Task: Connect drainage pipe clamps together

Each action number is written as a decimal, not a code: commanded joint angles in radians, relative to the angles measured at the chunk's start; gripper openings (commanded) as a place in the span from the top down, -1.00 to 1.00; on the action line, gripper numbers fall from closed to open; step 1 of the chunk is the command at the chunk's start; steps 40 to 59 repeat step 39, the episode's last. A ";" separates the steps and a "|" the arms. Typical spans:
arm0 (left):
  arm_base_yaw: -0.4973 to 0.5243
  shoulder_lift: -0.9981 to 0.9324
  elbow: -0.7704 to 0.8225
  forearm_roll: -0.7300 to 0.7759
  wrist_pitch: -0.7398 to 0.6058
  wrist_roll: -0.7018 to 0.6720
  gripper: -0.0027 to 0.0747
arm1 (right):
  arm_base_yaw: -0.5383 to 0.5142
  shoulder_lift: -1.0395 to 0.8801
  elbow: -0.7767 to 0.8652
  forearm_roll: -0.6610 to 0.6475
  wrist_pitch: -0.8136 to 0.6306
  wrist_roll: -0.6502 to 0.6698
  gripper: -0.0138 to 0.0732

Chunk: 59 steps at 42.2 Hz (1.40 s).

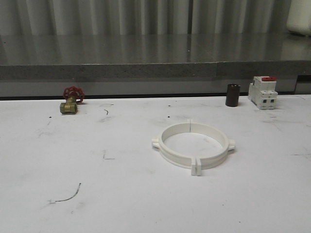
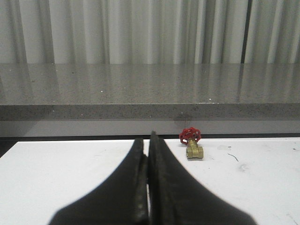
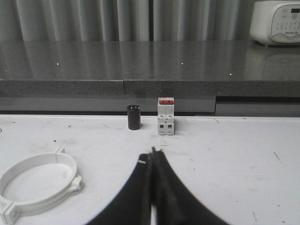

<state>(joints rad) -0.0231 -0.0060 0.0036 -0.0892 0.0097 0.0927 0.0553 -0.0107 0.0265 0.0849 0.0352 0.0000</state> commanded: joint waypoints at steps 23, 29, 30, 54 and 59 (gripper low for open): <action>-0.008 -0.010 0.023 -0.008 -0.072 -0.003 0.98 | -0.015 -0.016 -0.003 -0.044 -0.099 0.030 0.95; -0.008 -0.010 0.023 -0.008 -0.072 -0.003 0.98 | -0.015 -0.016 -0.003 -0.044 -0.099 0.030 0.95; -0.008 -0.010 0.023 -0.008 -0.072 -0.003 0.98 | -0.015 -0.016 -0.003 -0.044 -0.099 0.030 0.95; -0.008 -0.010 0.023 -0.008 -0.072 -0.003 0.98 | -0.015 -0.016 -0.003 -0.044 -0.099 0.030 0.95; -0.008 -0.010 0.023 -0.008 -0.072 -0.003 0.98 | -0.015 -0.016 -0.003 -0.044 -0.099 0.030 0.95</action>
